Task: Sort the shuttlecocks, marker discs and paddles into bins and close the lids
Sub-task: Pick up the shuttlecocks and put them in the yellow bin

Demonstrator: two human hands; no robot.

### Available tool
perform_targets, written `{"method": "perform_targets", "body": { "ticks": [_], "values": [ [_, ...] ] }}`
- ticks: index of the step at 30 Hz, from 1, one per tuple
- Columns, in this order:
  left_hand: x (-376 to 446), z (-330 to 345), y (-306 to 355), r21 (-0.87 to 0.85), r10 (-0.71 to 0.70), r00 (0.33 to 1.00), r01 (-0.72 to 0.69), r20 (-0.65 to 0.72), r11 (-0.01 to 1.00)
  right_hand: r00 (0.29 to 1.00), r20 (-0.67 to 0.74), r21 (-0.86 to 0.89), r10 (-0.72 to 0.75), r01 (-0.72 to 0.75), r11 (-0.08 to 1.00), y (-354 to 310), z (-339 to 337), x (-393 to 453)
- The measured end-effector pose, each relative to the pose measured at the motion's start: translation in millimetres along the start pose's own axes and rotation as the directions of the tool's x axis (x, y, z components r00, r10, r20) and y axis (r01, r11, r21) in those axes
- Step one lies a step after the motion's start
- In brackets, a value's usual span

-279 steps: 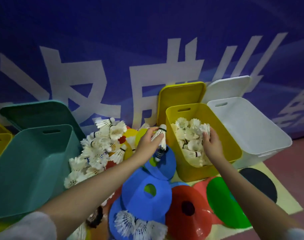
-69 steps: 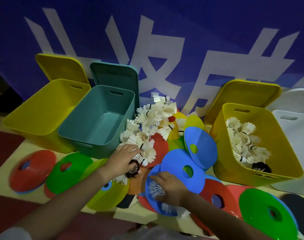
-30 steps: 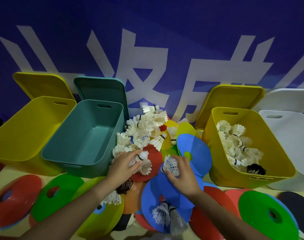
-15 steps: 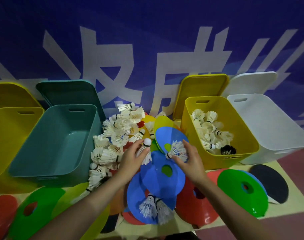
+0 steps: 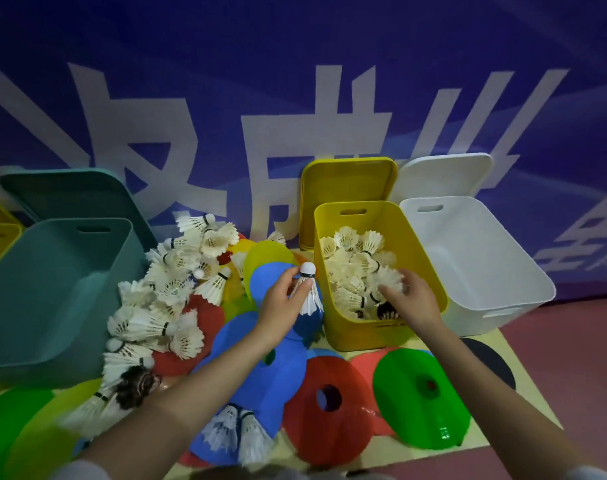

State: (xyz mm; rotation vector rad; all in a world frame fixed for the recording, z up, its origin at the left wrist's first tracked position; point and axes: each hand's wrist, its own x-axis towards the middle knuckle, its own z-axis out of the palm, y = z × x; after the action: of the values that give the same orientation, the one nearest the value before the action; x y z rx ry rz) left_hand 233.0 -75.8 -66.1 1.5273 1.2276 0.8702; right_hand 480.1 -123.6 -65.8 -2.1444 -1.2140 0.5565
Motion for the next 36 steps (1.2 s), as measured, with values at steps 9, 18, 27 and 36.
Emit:
{"method": "perform_targets", "body": {
  "ticks": [9, 18, 27, 36],
  "values": [
    [1.7, 37.8, 15.6, -0.005, -0.051, 0.988, 0.051, -0.143, 0.999, 0.793, 0.605, -0.503, -0.068, 0.446, 0.740, 9.3, 25.2, 50.4],
    [13.7, 64.4, 44.4, -0.033, -0.008, 0.978, 0.001, -0.209, 0.999, 0.856, 0.367, -0.248, -0.363, 0.467, 0.849, 18.3, 3.1, 59.9],
    [60.1, 115.4, 42.2, 0.463, -0.091, 0.995, 0.062, 0.039, 0.884, 0.982, 0.123, -0.197, -0.143, 0.166, 0.966, 68.2, -32.2, 82.0],
    [81.1, 135.6, 5.0, 0.879, -0.173, 0.984, 0.043, 0.045, 0.474, 0.975, 0.085, -0.094, -0.203, 0.211, 0.973, 75.0, -28.6, 84.3]
  ]
}}
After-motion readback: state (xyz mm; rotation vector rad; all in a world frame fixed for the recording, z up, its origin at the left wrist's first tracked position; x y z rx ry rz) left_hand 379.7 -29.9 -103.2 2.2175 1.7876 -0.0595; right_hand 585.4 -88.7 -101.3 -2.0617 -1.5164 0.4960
